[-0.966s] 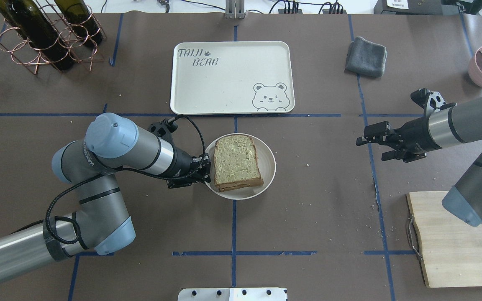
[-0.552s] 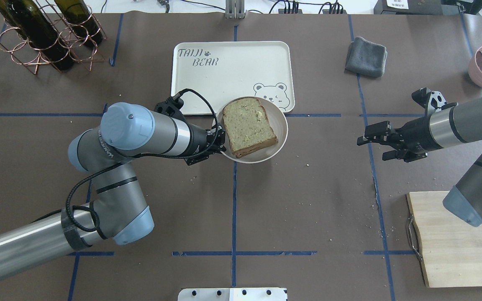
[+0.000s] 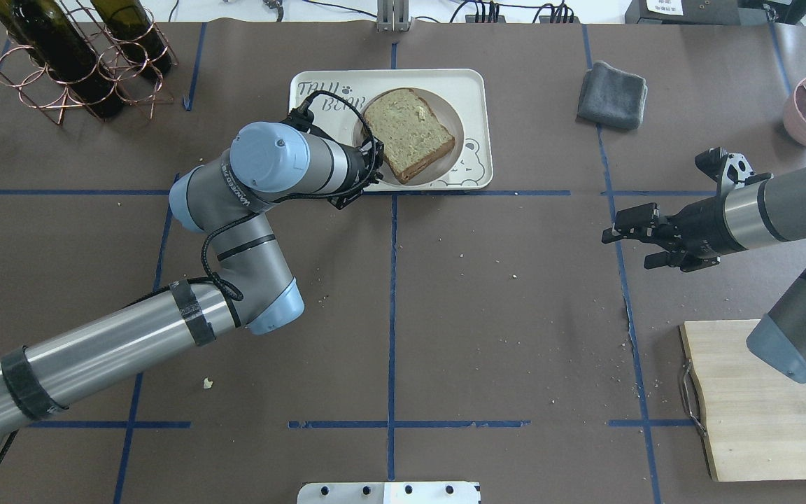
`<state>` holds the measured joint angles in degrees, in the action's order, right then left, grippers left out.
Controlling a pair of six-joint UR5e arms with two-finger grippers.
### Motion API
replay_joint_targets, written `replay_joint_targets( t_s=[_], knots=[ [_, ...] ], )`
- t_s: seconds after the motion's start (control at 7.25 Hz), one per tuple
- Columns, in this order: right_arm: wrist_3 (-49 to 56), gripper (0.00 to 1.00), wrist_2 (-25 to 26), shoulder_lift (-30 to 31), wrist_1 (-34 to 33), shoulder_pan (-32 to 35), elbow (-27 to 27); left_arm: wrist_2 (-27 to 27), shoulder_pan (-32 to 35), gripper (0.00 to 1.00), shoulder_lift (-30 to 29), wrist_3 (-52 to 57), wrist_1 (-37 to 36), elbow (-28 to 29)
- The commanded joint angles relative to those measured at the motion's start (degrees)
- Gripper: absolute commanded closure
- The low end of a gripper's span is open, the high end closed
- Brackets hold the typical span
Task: Make sandwich and place on tray
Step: 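Carry the plate with the left gripper onto the tray and release it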
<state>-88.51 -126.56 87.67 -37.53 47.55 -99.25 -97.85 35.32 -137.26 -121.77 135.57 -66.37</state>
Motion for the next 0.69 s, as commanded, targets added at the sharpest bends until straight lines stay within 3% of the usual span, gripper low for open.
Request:
replay_joint_targets(
  t_s=[0.0, 0.14, 0.41, 0.55],
  knots=[
    [0.0, 0.0, 0.17, 0.31, 0.0, -0.08, -0.33, -0.23, 1.85, 1.0, -1.69, -1.46, 1.1, 4.84],
    [0.0, 0.0, 0.26, 0.31, 0.0, -0.08, -0.33, -0.23, 2.03, 1.0, -1.87, -1.46, 1.1, 5.11],
    [-0.09, 0.0, 0.26, 0.31, 0.0, -0.08, -0.42, -1.11, 1.95, 0.64, -2.13, -0.49, 1.1, 5.2],
    [0.0, 0.0, 0.26, 0.39, 0.0, -0.08, -0.42, -1.2, 1.95, 0.61, -2.13, 0.47, 1.1, 5.2]
  ],
)
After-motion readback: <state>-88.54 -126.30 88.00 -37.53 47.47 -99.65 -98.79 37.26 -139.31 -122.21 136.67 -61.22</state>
